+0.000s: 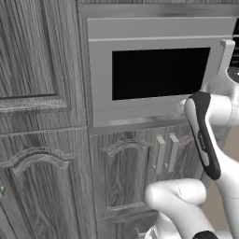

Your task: Place the sponge inside the microwave to prepare for sanitizing.

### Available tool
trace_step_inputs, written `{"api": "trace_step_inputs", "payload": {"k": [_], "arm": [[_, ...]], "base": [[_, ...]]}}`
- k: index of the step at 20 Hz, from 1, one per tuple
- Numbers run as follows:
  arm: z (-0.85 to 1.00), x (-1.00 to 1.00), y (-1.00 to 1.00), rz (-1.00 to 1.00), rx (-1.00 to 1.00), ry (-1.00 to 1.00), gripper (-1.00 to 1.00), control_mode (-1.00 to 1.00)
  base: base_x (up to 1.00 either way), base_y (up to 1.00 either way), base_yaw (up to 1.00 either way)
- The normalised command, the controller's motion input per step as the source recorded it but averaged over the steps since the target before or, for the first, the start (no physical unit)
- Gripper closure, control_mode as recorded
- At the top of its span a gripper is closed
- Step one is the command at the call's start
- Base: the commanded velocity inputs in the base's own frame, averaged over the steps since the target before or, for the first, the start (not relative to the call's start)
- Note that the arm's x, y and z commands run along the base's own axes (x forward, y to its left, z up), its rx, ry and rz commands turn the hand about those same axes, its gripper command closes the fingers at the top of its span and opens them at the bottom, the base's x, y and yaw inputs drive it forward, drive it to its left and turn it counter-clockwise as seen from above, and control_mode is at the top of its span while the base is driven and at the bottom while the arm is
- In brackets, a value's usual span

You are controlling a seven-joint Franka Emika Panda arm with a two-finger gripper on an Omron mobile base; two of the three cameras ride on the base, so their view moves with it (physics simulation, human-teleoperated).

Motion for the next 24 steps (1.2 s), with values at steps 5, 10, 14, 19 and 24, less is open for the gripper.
{"api": "trace_step_inputs", "payload": {"k": [5, 10, 14, 19, 24], "arm": [[0.29, 0.0, -0.36, -0.04, 0.04, 0.19, -1.0, -1.0], [0.26, 0.0, -0.31, -0.02, 0.05, 0.01, -1.0, -1.0], [0.19, 0.0, -0.31, -0.03, 0.0, -0.01, -1.0, -1.0], [0.15, 0.05, -0.34, -0.05, 0.0, 0.0, -1.0, -1.0], [0.14, 0.05, -0.38, -0.05, 0.01, 0.0, -1.0, -1.0]], "base": [[0.0, 0.0, 0.0], [0.0, 0.0, 0.0], [0.0, 0.0, 0.0], [0.0, 0.0, 0.0], [0.0, 0.0, 0.0]]}}
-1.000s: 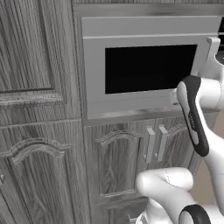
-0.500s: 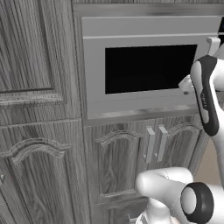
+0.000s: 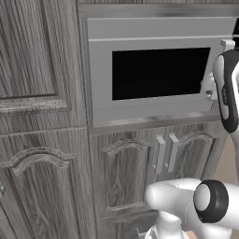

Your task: Place the sponge inside the microwave to prepare for sanitizing.

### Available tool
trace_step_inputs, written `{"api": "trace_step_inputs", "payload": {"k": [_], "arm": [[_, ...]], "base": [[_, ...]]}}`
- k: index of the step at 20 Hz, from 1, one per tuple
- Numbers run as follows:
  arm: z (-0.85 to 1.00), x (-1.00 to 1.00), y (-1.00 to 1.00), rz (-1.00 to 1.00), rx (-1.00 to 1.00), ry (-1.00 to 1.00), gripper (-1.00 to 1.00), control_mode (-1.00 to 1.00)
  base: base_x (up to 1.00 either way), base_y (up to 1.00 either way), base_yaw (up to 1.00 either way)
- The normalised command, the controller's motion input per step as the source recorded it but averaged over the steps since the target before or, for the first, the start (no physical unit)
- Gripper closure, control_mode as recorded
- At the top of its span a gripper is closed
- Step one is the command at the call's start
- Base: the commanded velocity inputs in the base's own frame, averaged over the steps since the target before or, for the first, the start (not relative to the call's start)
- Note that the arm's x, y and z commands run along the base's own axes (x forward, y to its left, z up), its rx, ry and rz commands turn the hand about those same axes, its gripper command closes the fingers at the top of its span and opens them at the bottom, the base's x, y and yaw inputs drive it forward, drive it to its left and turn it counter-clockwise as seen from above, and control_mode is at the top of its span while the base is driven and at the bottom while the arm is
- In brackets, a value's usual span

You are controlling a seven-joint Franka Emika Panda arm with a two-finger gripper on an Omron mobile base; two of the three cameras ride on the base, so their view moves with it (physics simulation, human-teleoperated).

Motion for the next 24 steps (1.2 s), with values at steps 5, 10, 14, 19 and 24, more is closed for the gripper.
{"api": "trace_step_inputs", "payload": {"k": [5, 10, 14, 19, 24], "arm": [[0.09, 0.04, -0.31, 0.0, 0.0, 0.0, -1.0, -1.0], [0.03, -0.01, -0.22, 0.0, 0.06, -0.03, -1.0, -1.0], [0.0, 0.0, -0.2, 0.0, 0.12, -0.03, -1.0, -1.0], [0.0, 0.0, -0.18, 0.0, 0.14, -0.03, -1.0, -1.0], [0.0, 0.0, -0.15, 0.0, 0.19, -0.02, -1.0, -1.0]], "base": [[0.0, 0.0, 0.0], [0.0, 0.0, 0.0], [0.0, 0.0, 0.0], [0.0, 0.0, 0.0], [0.0, 0.0, 0.0]]}}
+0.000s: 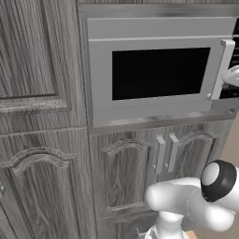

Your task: Place the sponge inside the microwave to prepare for sanitizing.

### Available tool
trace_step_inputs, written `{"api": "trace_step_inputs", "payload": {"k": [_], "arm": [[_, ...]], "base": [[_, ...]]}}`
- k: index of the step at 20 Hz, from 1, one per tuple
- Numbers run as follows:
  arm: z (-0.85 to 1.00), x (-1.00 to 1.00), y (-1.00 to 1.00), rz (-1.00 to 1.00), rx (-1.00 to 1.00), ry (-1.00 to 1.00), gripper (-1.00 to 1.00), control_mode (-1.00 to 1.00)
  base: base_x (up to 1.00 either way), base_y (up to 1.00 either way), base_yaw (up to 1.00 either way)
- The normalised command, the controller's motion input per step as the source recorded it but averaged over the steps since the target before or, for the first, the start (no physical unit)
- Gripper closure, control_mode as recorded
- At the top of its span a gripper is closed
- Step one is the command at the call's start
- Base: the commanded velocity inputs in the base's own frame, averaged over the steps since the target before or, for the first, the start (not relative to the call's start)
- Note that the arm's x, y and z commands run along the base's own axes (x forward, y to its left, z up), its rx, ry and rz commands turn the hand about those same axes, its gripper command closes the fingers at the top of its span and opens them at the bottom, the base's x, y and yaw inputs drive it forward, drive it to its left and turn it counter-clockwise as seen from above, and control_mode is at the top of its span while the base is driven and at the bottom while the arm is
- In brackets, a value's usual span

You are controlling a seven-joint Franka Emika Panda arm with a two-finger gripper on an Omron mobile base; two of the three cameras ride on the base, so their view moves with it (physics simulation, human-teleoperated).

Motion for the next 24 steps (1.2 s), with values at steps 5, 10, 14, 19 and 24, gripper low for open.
{"api": "trace_step_inputs", "payload": {"k": [5, 10, 14, 19, 24], "arm": [[0.0, 0.16, -0.08, 0.0, 0.05, -0.01, -1.0, -1.0], [0.02, 0.17, 0.01, 0.18, -0.01, -0.07, -1.0, -1.0], [0.0, 0.3, 0.04, 0.19, -0.09, -0.09, -1.0, -1.0], [0.0, 0.45, 0.01, 0.15, -0.13, -0.06, -1.0, -1.0], [0.0, 0.49, -0.01, 0.02, -0.13, 0.0, -1.0, -1.0]], "base": [[0.0, 0.0, 0.0], [0.0, 0.0, 0.0], [0.0, 0.0, 0.0], [0.0, 0.0, 0.0], [0.0, 0.0, 0.0]]}}
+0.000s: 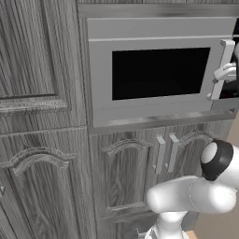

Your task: Place the sponge inside the microwave to prepare for sanitizing.

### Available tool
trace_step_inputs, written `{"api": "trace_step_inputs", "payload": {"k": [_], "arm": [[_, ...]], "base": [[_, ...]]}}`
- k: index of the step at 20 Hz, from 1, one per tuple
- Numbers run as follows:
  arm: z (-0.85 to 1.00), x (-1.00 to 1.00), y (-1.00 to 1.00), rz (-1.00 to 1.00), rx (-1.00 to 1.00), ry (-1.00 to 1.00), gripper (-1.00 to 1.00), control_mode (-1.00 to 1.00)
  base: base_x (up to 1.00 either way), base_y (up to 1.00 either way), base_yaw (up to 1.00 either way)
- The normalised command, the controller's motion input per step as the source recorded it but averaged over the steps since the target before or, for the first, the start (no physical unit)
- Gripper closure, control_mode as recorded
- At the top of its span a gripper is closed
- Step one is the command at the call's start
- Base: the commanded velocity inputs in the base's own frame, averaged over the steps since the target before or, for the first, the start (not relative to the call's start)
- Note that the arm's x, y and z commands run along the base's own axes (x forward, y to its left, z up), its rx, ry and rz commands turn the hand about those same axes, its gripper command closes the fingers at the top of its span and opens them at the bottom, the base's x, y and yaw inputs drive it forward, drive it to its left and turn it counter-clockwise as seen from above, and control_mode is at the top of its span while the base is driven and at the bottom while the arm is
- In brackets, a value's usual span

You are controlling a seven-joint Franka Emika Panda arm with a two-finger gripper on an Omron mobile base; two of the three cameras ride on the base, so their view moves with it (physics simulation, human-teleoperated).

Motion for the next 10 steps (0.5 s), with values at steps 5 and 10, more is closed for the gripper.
{"api": "trace_step_inputs", "payload": {"k": [5, 10], "arm": [[0.0, 0.36, -0.02, 0.0, -0.1, -0.01, -1.0, -1.0], [0.0, 0.19, 0.11, 0.0, -0.06, -0.02, -1.0, -1.0]], "base": [[0.0, 0.0, 0.0], [0.0, 0.0, 0.0]]}}
